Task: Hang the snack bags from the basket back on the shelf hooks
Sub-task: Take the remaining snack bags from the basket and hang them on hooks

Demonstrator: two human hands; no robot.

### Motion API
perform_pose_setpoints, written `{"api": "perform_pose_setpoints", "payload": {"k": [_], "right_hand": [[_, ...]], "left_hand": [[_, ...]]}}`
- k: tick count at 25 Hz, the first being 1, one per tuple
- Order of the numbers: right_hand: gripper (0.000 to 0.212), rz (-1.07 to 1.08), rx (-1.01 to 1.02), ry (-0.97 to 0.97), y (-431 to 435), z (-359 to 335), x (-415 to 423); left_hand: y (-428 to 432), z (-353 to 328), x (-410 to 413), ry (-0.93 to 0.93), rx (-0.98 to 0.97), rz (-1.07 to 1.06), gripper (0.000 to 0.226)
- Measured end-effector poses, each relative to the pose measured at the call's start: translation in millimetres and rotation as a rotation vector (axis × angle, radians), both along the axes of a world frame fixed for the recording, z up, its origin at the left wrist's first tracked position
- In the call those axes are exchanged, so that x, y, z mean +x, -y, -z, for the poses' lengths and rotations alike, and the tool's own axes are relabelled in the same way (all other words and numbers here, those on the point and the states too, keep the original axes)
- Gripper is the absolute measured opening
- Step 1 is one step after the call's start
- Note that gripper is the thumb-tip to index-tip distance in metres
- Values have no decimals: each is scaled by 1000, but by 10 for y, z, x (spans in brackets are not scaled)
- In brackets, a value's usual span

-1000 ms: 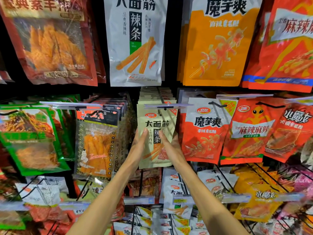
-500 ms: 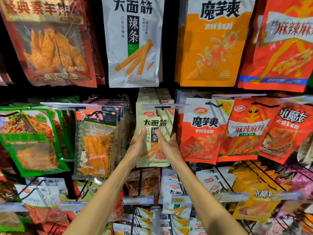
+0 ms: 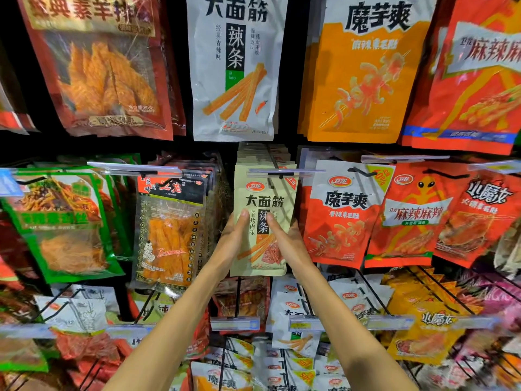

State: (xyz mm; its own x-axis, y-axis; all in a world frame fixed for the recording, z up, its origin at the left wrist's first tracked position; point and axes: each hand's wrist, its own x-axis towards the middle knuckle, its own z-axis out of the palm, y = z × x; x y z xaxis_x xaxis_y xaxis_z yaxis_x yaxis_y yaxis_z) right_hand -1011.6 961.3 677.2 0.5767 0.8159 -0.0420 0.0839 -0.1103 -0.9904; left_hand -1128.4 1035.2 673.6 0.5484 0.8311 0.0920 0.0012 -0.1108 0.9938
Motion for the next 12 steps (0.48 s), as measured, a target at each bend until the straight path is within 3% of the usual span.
{"api": "perform_pose_setpoints", "payload": {"k": [6, 12], "right_hand": [[113, -12, -50, 27, 85, -6, 26], [103, -22, -57, 34, 143, 2, 66]], "left_hand": [[98, -16, -13, -16, -23, 0, 57], [-3, 87, -2, -58, -47, -16, 79]]}}
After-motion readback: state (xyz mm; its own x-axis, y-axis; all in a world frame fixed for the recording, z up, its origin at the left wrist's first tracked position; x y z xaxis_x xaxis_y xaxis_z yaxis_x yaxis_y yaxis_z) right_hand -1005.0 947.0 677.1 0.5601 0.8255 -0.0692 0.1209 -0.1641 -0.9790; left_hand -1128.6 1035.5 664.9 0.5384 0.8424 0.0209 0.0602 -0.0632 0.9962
